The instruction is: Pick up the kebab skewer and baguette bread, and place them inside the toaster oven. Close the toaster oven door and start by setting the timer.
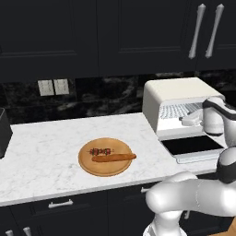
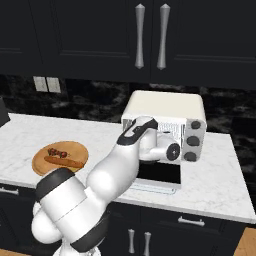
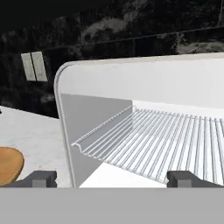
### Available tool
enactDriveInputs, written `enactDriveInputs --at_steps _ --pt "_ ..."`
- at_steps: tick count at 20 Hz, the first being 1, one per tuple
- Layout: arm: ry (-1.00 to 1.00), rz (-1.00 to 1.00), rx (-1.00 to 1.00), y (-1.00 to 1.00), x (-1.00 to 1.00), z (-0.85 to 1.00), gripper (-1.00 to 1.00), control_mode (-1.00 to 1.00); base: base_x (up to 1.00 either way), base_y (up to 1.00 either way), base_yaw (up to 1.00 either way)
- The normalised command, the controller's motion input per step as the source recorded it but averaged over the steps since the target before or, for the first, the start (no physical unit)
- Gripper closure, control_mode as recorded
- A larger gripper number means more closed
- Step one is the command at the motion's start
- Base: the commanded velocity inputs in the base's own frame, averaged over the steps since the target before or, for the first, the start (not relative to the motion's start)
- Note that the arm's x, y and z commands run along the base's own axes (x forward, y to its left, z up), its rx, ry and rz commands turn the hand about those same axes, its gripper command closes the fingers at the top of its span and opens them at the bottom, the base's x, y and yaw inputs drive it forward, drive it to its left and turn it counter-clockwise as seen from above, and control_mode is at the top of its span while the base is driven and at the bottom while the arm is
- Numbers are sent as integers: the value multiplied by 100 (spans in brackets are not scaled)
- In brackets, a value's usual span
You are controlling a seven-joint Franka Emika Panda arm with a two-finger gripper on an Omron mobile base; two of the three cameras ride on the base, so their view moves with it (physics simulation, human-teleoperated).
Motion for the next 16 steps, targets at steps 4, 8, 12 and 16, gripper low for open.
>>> enactDriveInputs --at_steps 4,8,12,16 --pt "0 -3 17 -33 44 -16 -100 -100 0 0 0" --pt "-1 -6 6 -7 39 -7 -100 -100 0 0 0" --pt "-6 -6 0 0 21 -20 -100 -100 0 0 0" --pt "-8 -5 -6 0 28 -21 -100 -100 0 0 0"
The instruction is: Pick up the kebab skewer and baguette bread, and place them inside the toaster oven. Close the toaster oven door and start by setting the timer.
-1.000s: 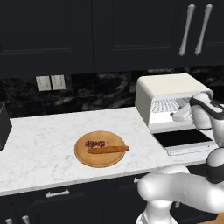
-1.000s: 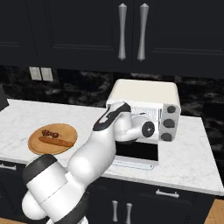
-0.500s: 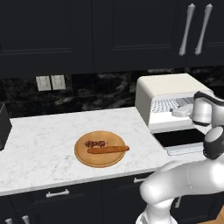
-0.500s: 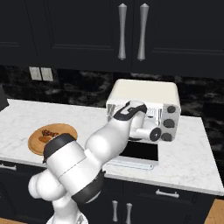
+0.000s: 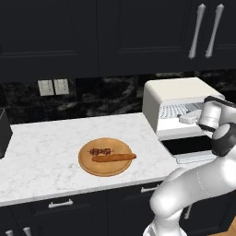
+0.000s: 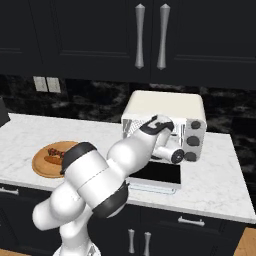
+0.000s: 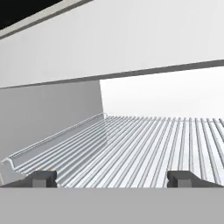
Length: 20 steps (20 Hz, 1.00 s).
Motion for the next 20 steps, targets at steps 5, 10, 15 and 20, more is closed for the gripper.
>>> enactDriveInputs --at_steps 5,10,15,20 --pt "0 -8 -11 0 30 0 -100 -100 0 0 0" --pt "0 -8 -8 0 20 -2 -100 -100 0 0 0" --pt "0 -8 -1 0 24 -4 -100 -100 0 0 0" --pt "0 -7 0 0 12 -8 -100 -100 0 0 0"
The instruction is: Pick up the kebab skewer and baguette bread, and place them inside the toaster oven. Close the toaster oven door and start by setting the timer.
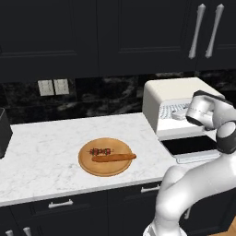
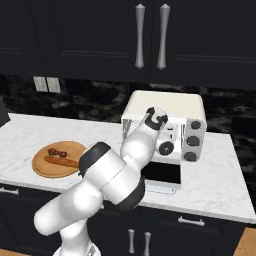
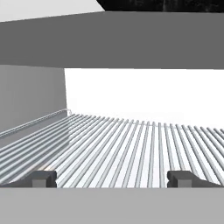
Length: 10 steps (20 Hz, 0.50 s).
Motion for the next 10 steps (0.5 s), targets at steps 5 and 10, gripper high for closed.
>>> enactDriveInputs --at_steps 5,10 --pt "0 -6 -1 -4 -1 -38 -100 -100 0 0 0" --pt "0 -5 -5 -6 -21 -50 -100 -100 0 0 0"
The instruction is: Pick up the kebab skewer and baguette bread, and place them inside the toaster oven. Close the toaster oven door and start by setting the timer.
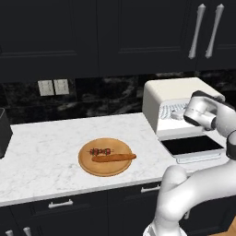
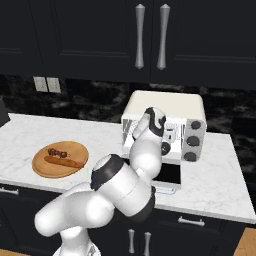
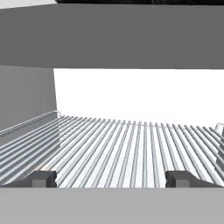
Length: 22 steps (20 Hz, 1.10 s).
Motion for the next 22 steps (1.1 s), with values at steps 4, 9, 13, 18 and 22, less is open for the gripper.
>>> enactDriveInputs --at_steps 4,9,13,18,22 --pt "0 -1 -12 -19 -67 -75 -100 -100 0 0 0" --pt "6 0 -16 -25 -71 -75 -100 -100 0 0 0" --pt "17 0 -15 -34 -83 -67 -100 -100 0 0 0" --pt "32 0 -10 -42 -87 -43 -100 -100 0 0 0" --pt "45 0 -5 -48 -79 -16 -100 -100 0 0 0"
